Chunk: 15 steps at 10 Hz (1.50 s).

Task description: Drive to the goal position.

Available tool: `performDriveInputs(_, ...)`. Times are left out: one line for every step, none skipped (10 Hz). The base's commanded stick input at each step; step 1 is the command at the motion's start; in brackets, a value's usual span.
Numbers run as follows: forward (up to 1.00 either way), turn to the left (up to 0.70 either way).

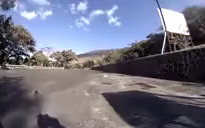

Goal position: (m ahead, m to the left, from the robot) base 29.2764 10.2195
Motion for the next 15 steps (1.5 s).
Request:
performDriveInputs(0.5,0.0)
performDriveInputs(0.5,0.0)
performDriveInputs(0.5,0.0)
performDriveInputs(0.5,0.0)
performDriveInputs(0.5,0.0)
performDriveInputs(0.5,0.0)
performDriveInputs(0.5,0.0)
performDriveInputs(0.5,0.0)
performDriveInputs(0.5,0.0)
performDriveInputs(0.5,0.0)
performDriveInputs(0.5,0.0)
performDriveInputs(0.5,0.0)
performDriveInputs(0.5,0.0)
performDriveInputs(0.5,0.0)
performDriveInputs(0.5,0.0)
